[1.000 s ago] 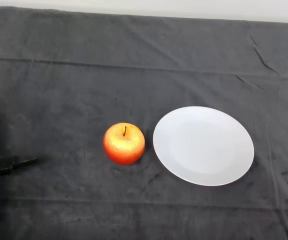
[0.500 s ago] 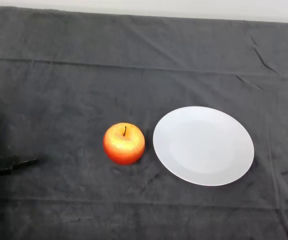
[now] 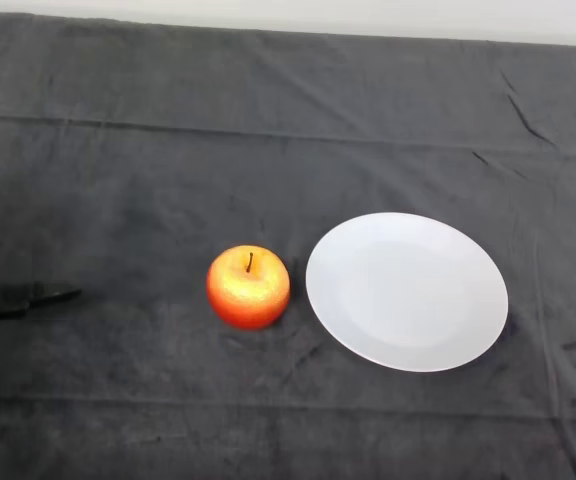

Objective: Move the apple to the plate

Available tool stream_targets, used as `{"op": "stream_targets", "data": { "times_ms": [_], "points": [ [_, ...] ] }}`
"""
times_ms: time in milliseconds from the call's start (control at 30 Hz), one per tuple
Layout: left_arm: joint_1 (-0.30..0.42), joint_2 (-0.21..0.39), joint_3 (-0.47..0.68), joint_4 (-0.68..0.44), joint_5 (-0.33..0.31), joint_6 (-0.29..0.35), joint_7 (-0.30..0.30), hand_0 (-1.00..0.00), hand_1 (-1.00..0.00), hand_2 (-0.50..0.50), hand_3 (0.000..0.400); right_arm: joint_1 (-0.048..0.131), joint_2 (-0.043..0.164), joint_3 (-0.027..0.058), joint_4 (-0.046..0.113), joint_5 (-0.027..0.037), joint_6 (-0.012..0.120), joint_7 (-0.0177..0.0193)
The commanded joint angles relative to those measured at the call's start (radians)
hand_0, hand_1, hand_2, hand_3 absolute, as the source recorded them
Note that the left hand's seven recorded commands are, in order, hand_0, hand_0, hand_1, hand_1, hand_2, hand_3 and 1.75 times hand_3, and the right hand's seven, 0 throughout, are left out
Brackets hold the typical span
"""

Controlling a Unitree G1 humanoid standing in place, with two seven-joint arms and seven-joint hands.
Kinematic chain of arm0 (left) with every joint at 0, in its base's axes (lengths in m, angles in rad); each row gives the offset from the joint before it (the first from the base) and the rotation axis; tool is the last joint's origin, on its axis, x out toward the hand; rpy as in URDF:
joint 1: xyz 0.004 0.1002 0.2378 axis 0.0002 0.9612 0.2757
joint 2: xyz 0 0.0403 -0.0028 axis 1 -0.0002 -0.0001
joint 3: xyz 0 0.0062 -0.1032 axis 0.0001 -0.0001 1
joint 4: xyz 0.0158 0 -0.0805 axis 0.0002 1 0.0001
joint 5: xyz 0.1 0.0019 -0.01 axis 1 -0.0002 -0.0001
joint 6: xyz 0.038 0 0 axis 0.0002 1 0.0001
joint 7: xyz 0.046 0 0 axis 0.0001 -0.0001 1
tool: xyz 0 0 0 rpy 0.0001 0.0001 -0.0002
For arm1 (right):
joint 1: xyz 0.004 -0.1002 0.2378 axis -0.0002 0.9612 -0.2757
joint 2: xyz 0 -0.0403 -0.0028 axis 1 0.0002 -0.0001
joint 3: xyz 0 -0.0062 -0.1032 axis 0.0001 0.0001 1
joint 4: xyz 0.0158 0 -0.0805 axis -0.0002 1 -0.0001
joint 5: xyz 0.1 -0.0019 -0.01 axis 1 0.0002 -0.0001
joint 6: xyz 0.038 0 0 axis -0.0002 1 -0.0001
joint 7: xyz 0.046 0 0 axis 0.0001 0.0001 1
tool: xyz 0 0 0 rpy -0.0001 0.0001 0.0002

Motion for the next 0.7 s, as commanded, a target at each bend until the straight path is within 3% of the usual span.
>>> {"op": "stream_targets", "data": {
  "times_ms": [33,367,700],
  "points": [
    [0.042,-0.023,-0.032,-0.069,0.024,0.026,0.011,0.0,0.0,0.0,0.0,0.03,0.137,0.0091,0.072,0.0183,0.059,-0.0063],
    [0.093,-0.081,-0.122,-0.238,0.089,0.102,0.028,0.0,0.0,0.0,0.0,0.03,0.138,0.0129,0.069,0.023,0.061,-0.0051],
    [0.084,-0.135,-0.241,-0.277,0.125,0.15,0.027,0.0,0.0,0.0,0.0,0.031,0.139,0.0168,0.067,0.0277,0.062,-0.0041]
  ]
}}
